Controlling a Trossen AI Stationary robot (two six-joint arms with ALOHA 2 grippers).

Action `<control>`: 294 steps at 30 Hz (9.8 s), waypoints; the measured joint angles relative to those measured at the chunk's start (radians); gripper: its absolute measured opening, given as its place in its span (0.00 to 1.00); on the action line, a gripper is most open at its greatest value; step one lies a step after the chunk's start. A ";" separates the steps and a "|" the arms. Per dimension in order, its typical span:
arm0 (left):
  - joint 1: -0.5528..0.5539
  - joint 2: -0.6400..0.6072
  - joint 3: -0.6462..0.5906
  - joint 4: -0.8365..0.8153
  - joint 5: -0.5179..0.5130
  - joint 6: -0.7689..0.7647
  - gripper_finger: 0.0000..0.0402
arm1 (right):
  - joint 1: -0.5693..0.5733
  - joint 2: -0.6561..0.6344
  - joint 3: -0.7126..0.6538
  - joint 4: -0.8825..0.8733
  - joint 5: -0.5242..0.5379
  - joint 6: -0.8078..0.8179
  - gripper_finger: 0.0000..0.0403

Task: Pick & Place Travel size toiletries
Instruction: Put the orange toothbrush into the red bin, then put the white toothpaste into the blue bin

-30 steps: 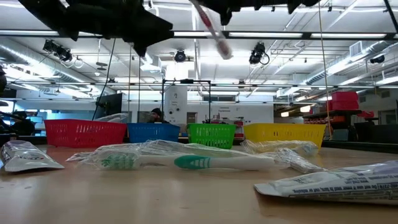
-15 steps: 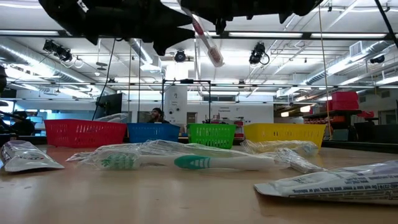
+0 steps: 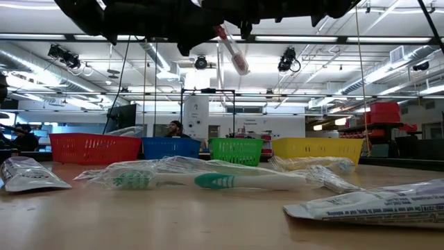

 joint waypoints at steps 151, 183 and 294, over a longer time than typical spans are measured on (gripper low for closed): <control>-0.381 0.182 0.480 -1.483 -0.229 -0.371 0.31 | -0.003 -0.183 -0.083 -0.680 0.226 0.034 0.48; -0.602 0.427 0.435 -1.428 -0.002 -0.239 0.50 | -0.003 -0.182 -0.083 -0.653 0.227 0.039 0.48; 0.338 0.425 0.501 -1.348 -0.267 -0.261 0.27 | -0.003 -0.182 -0.082 -0.646 0.226 0.006 0.58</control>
